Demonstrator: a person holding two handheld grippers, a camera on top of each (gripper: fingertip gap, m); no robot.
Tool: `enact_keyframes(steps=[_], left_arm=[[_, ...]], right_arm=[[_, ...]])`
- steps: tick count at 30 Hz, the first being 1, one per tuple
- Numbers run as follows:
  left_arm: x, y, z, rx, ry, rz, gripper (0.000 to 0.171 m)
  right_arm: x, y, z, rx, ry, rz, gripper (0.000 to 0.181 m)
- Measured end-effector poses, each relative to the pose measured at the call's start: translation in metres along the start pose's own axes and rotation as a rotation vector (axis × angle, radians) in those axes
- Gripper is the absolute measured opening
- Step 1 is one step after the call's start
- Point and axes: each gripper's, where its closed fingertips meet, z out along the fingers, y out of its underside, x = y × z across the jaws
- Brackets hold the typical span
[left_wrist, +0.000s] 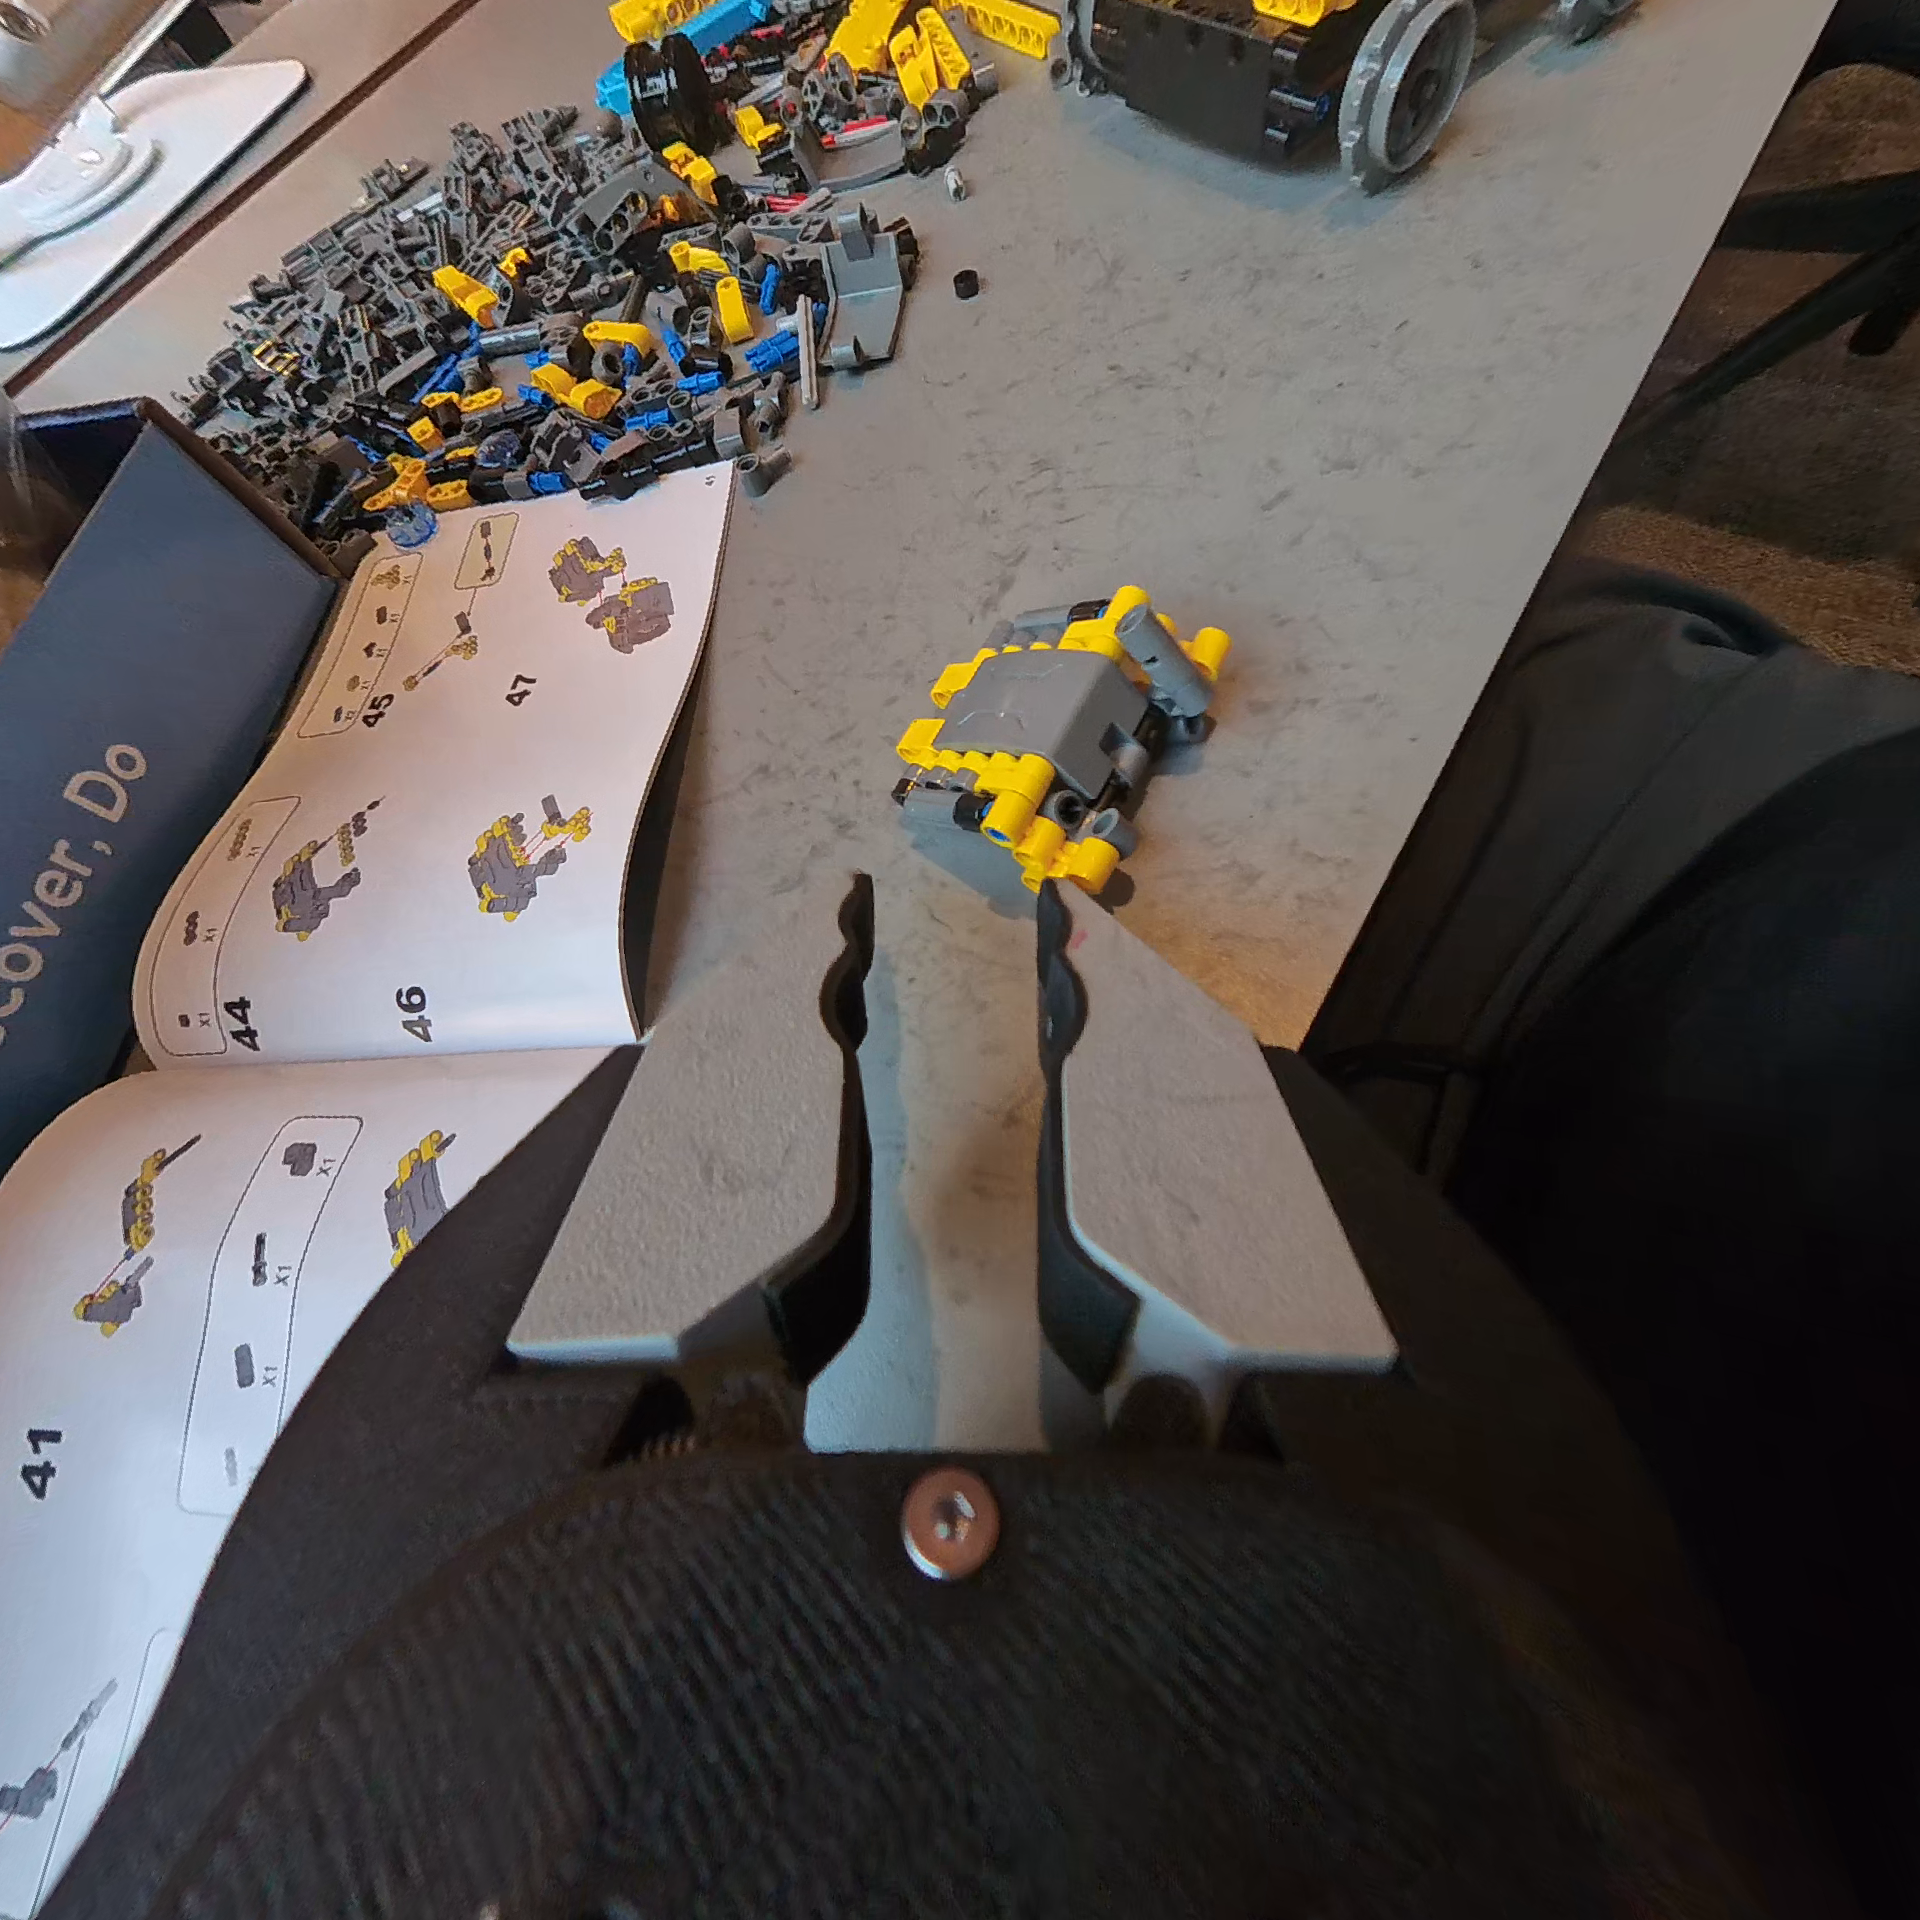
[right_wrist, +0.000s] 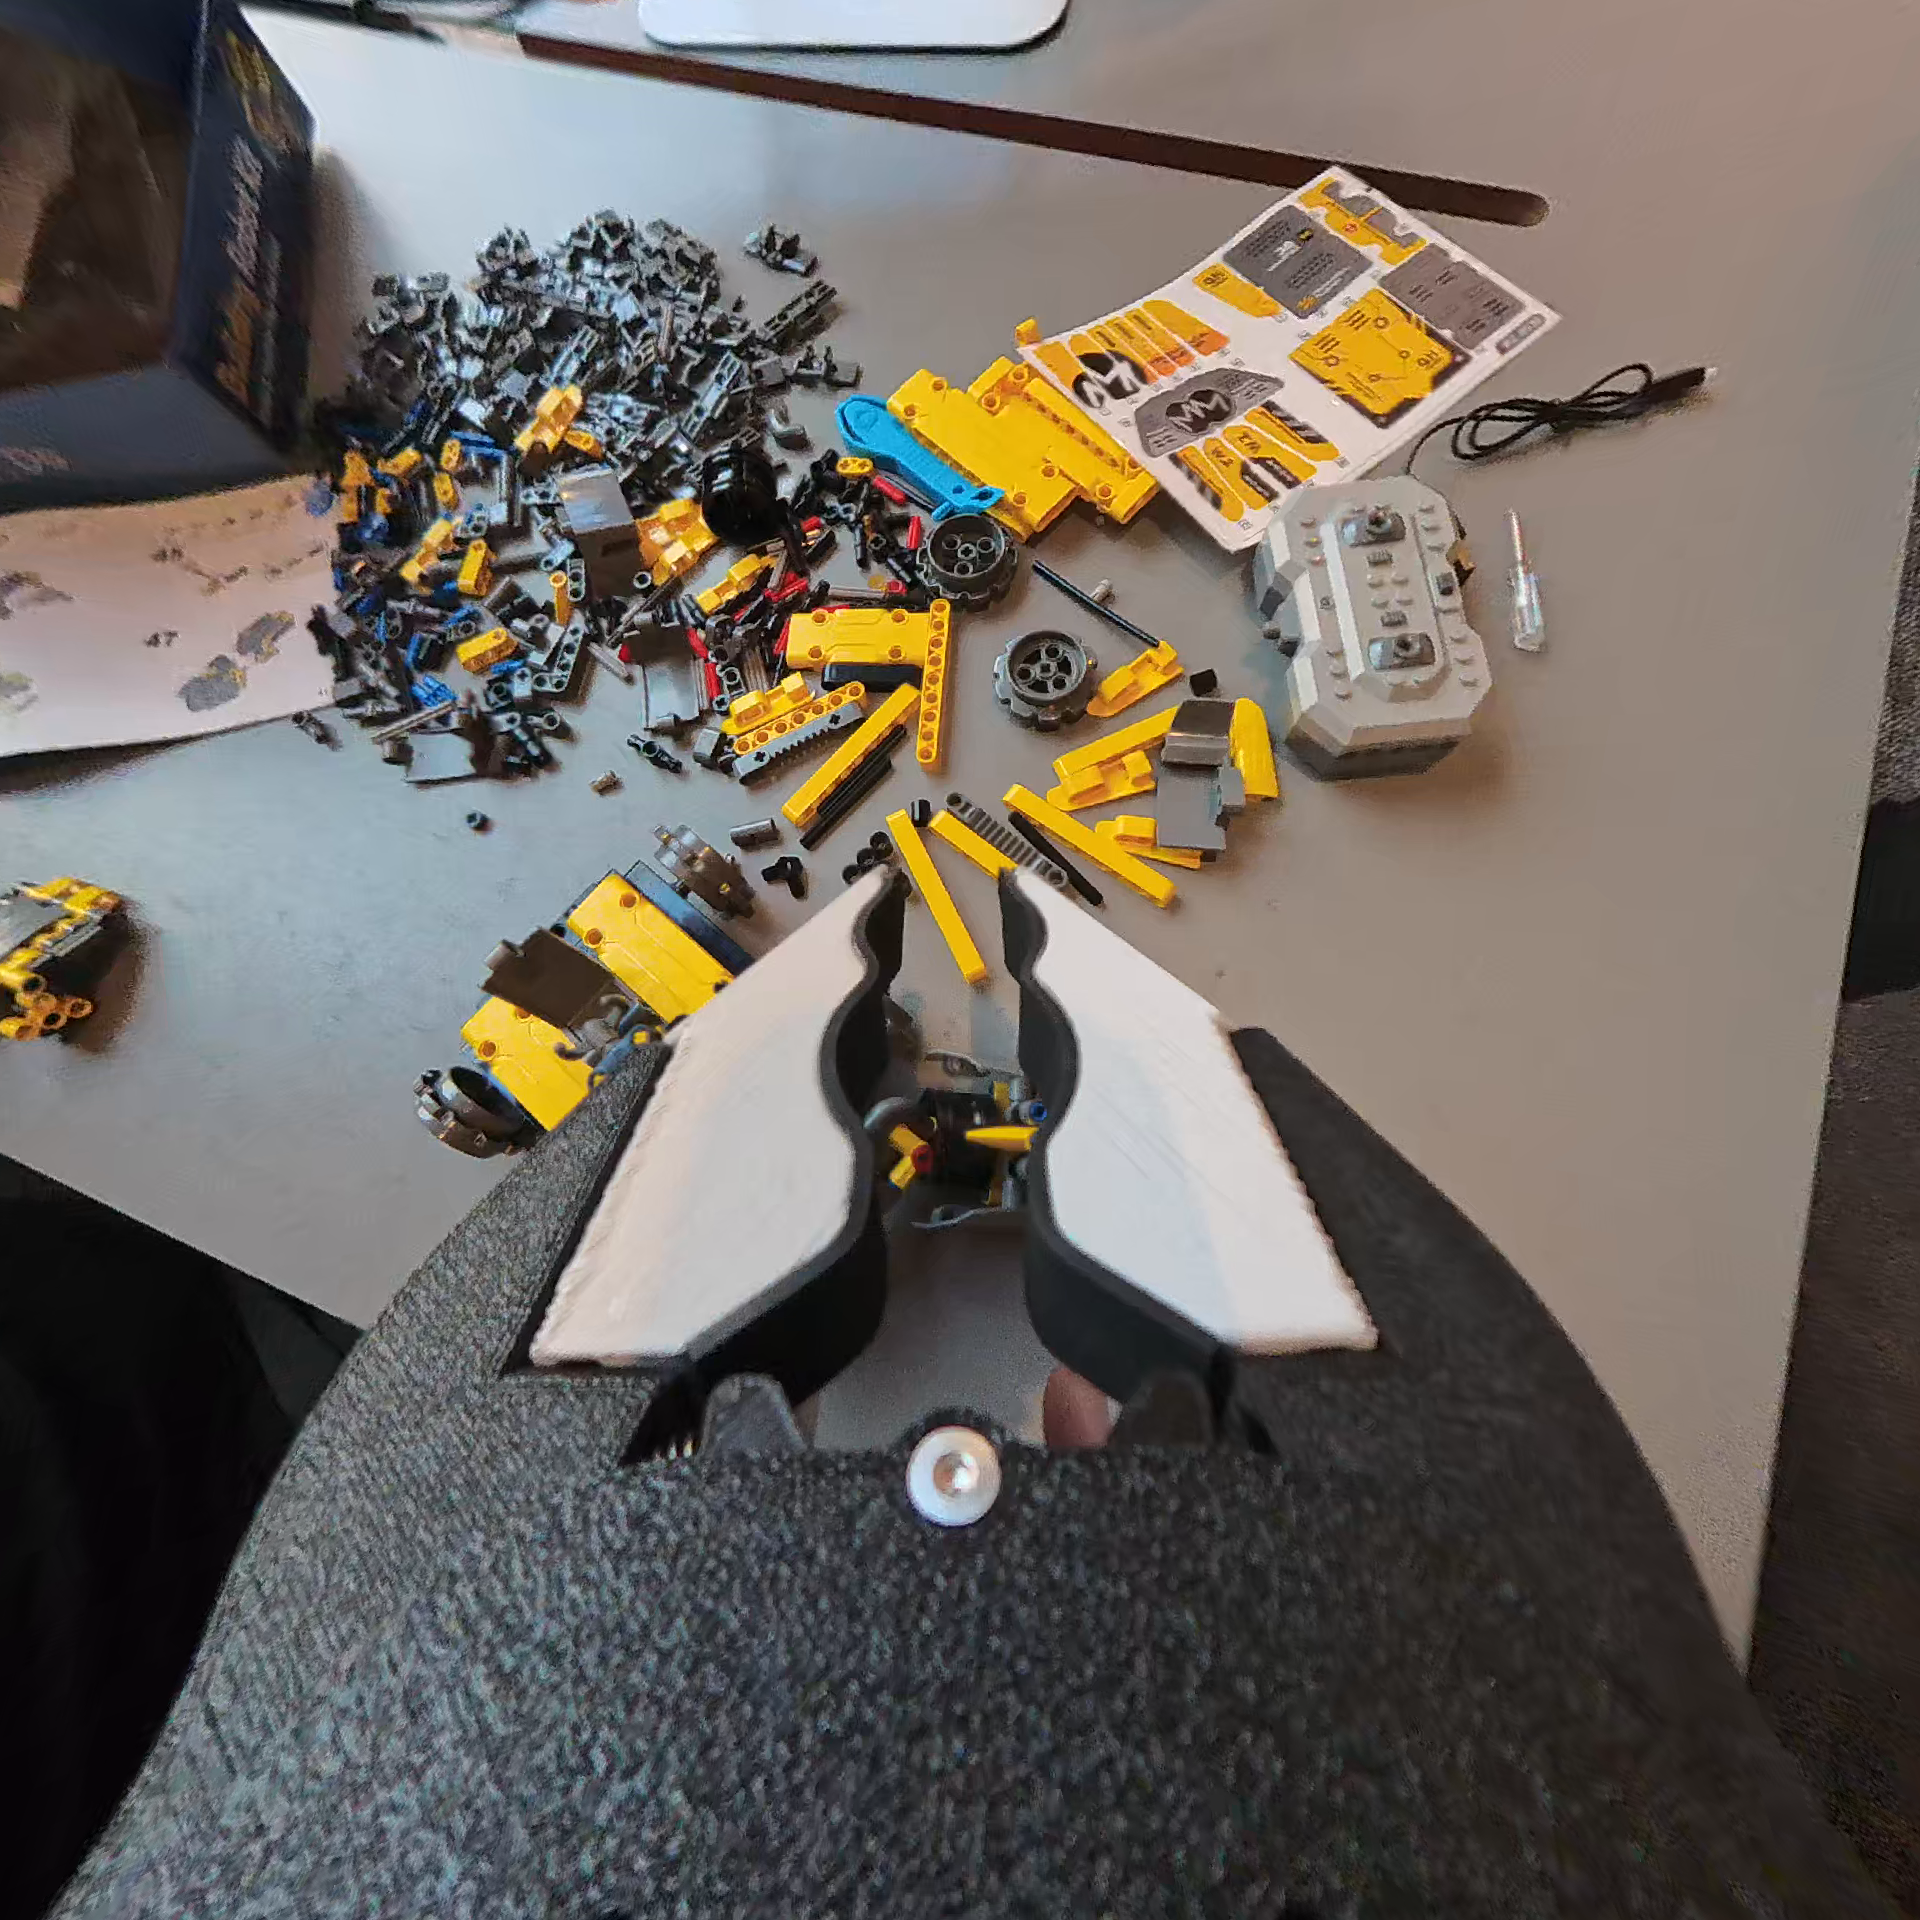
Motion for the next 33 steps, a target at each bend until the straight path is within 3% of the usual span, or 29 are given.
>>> enact_keyframes(steps=[9,13,18,26,30,33], left_arm=[[-0.004,0.001,0.001,-0.007,-0.028,-0.013,0.028],[-0.006,0.0,0.0,0.003,-0.054,-0.005,0.026],[-0.008,0.001,0.001,-0.006,-0.057,-0.016,0.025],[-0.008,-0.002,-0.002,0.019,-0.055,-0.024,0.027],[-0.006,-0.003,-0.003,0.029,-0.037,-0.018,0.028],[-0.004,-0.004,-0.004,0.04,-0.025,-0.018,0.031]], right_arm=[[0.031,0.057,0.008,-0.027,-0.021,0.11,0.03],[0.018,0.077,0.014,-0.056,-0.149,0.157,0.043],[0.016,0.082,0.022,-0.032,-0.183,0.174,0.04],[0.002,0.031,0.005,0.083,-0.107,0.052,0.042],[-0.031,-0.011,0.001,0.186,-0.06,-0.122,0.06],[-0.061,-0.03,0.011,0.174,-0.032,-0.251,0.064]])
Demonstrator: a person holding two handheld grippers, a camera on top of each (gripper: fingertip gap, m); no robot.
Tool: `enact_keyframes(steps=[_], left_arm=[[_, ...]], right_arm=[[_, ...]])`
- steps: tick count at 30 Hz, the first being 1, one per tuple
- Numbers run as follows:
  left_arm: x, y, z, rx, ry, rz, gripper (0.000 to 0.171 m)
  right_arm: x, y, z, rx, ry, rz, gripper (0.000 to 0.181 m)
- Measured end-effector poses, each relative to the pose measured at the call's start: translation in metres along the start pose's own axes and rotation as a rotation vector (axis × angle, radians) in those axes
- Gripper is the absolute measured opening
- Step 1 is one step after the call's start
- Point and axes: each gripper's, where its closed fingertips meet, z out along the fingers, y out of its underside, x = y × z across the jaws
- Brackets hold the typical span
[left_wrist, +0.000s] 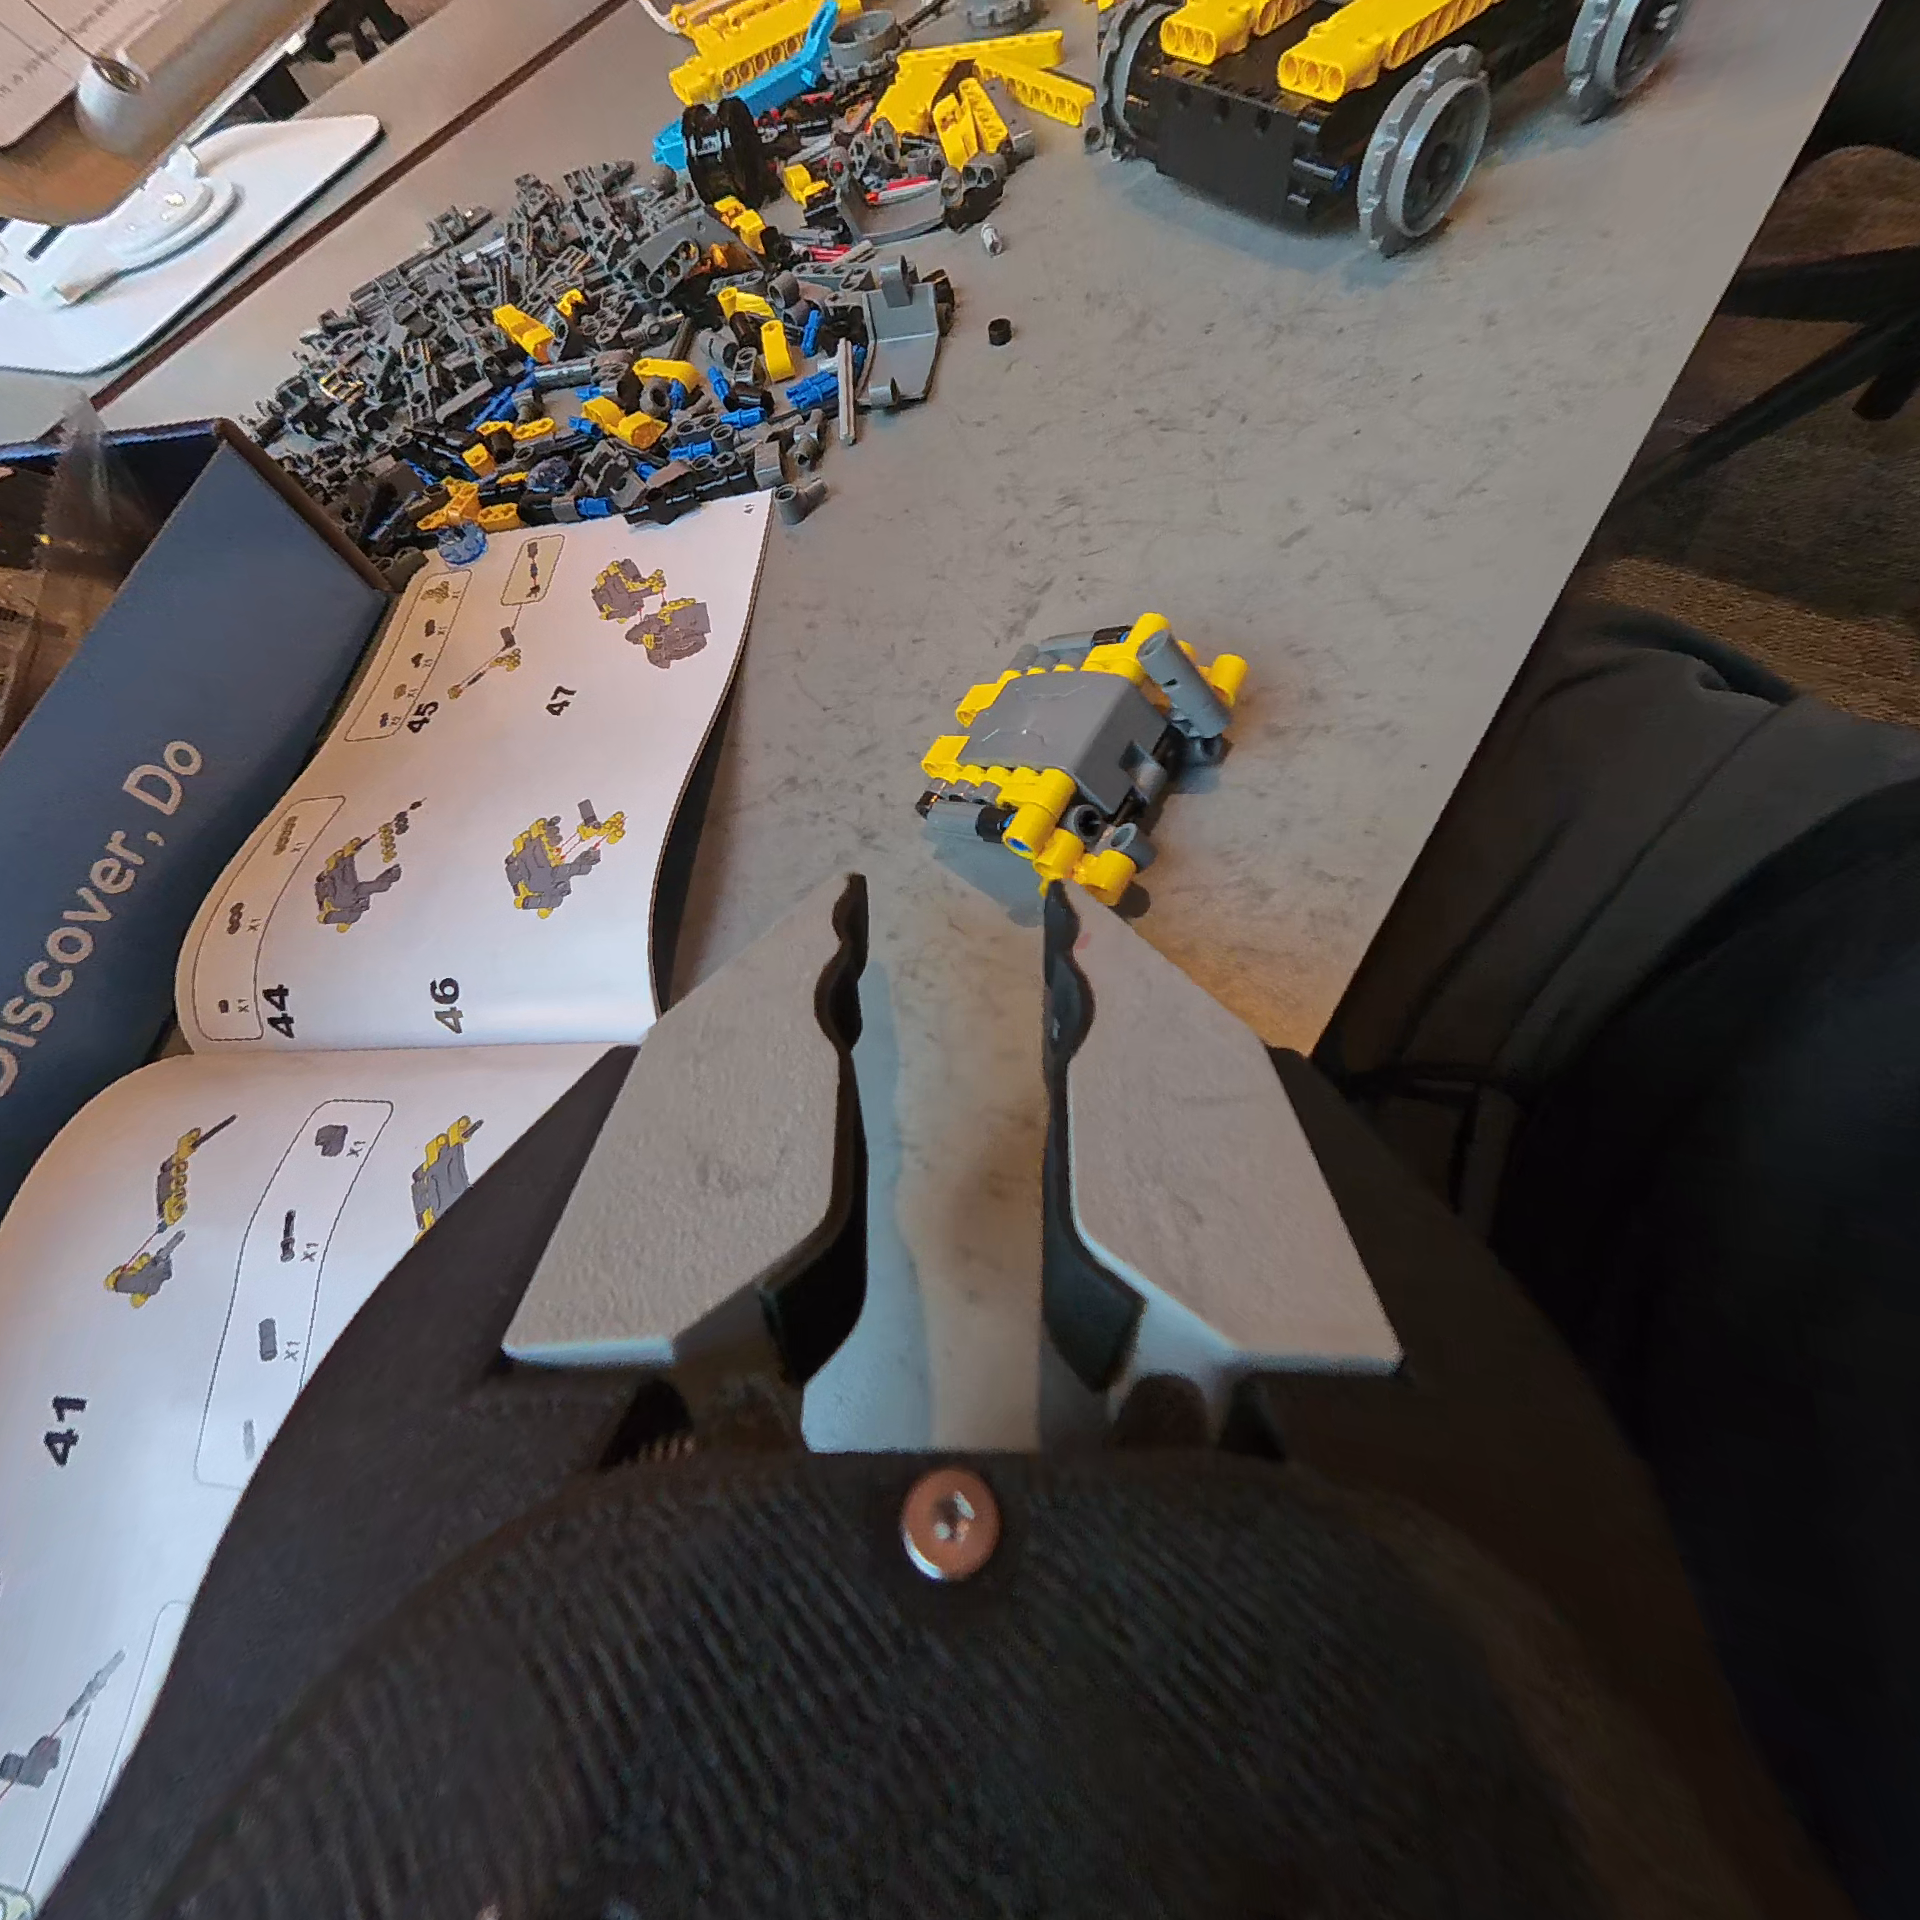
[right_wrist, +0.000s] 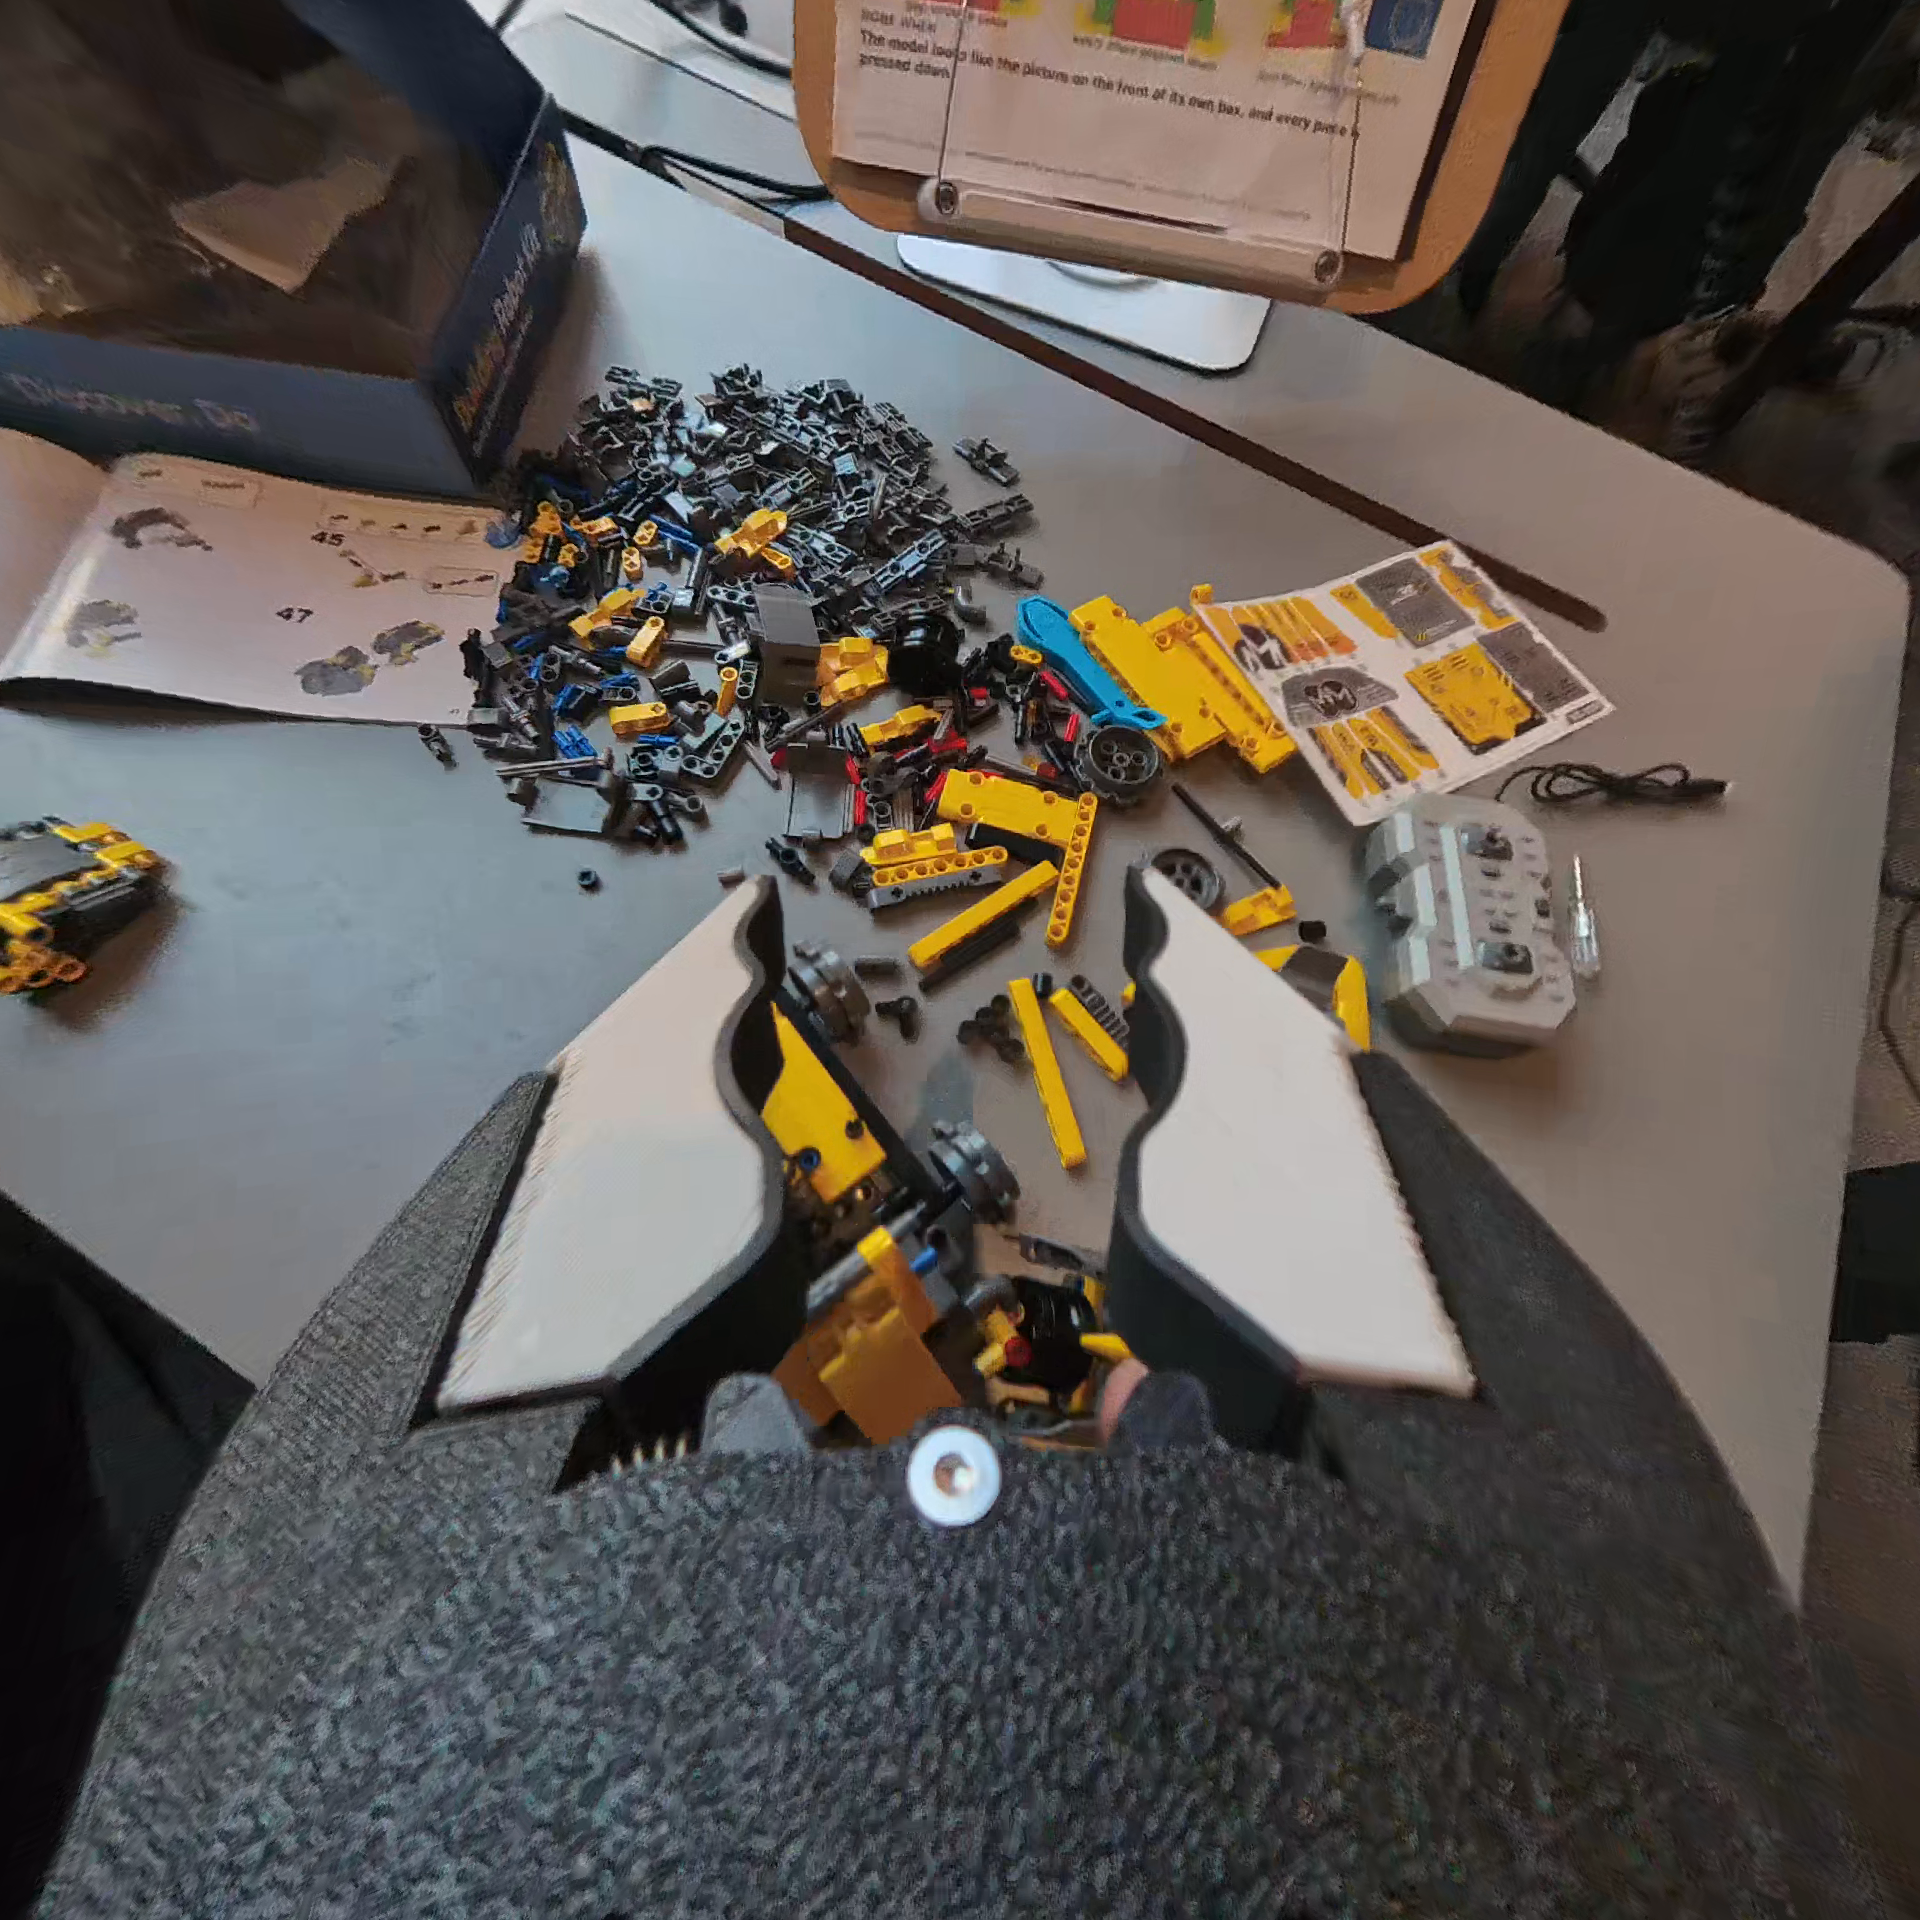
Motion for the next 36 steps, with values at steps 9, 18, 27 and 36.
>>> enact_keyframes(steps=[9,18,27,36], left_arm=[[0.004,-0.004,-0.006,0.052,-0.01,0.043,0.028],[0.004,-0.005,-0.009,0.072,-0.013,0.044,0.027],[0.005,-0.005,-0.009,0.073,-0.021,0.053,0.027],[0.004,-0.004,-0.008,0.066,-0.026,0.056,0.026]], right_arm=[[-0.078,-0.06,0.08,-0.102,-0.141,-0.094,0.077],[-0.163,-0.039,0.179,-0.348,-0.324,-0.121,0.059],[-0.166,-0.008,0.195,-0.436,-0.342,-0.069,0.019],[-0.171,0.006,0.166,-0.435,-0.348,-0.096,0.008]])
